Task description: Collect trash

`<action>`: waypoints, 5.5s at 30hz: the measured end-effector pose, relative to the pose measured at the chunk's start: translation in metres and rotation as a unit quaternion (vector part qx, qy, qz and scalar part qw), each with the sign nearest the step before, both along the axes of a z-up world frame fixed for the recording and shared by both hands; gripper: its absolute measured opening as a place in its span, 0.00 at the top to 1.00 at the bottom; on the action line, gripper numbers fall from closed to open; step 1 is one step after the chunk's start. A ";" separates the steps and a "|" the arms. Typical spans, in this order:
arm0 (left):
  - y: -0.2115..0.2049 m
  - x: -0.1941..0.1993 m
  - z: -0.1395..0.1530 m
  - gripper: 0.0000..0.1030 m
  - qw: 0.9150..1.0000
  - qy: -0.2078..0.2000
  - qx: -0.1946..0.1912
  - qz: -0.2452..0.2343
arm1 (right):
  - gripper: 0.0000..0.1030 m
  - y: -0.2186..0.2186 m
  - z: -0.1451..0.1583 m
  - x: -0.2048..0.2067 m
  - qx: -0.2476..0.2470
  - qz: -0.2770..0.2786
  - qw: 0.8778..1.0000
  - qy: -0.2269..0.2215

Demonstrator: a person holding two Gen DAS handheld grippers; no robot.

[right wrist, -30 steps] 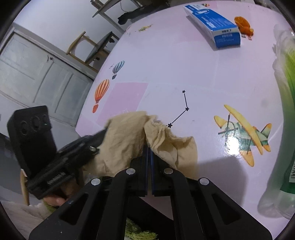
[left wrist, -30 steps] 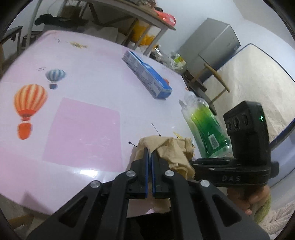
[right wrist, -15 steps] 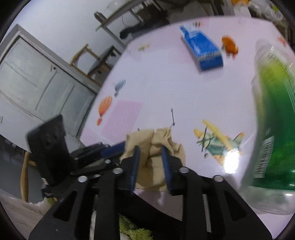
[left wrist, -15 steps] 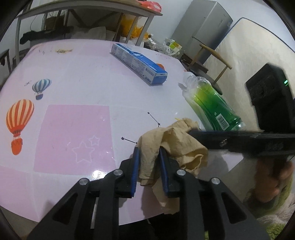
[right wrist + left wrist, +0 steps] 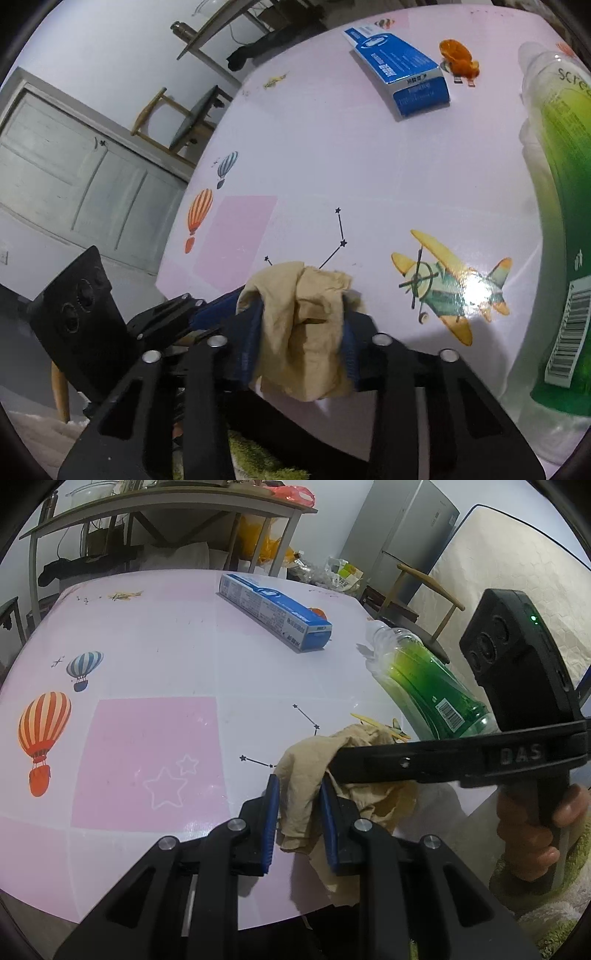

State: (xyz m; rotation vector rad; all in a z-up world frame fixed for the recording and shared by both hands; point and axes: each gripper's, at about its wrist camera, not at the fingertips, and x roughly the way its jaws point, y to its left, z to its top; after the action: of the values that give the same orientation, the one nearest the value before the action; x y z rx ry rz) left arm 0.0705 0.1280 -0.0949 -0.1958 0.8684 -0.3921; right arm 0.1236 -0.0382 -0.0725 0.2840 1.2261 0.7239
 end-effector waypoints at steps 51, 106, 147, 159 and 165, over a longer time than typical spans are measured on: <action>0.021 0.001 0.007 0.81 0.999 0.000 0.027 0.044 | 0.50 -0.065 0.104 0.090 -0.054 -0.078 0.991 -0.091; 0.028 0.001 0.047 0.81 0.998 -0.040 -0.024 0.053 | 0.91 -0.097 0.125 0.100 -0.078 -0.119 0.983 -0.119; -0.071 -0.006 0.137 0.81 0.990 -0.132 -0.038 -0.042 | 0.91 -0.186 0.118 -0.022 0.031 -0.193 0.975 -0.101; -0.140 0.004 0.147 0.81 0.985 -0.127 -0.038 -0.106 | 0.91 -0.249 0.112 -0.052 0.053 -0.252 0.961 -0.103; -0.182 0.010 0.149 0.81 0.982 -0.113 -0.040 -0.149 | 0.91 -0.291 0.101 -0.070 0.068 -0.296 0.947 -0.100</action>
State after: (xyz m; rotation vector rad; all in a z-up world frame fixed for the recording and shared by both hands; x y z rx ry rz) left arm 0.0805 -0.0538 0.0537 -0.0919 0.6590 -0.7168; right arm 0.0536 -0.3296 0.0284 0.6456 0.8323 0.3013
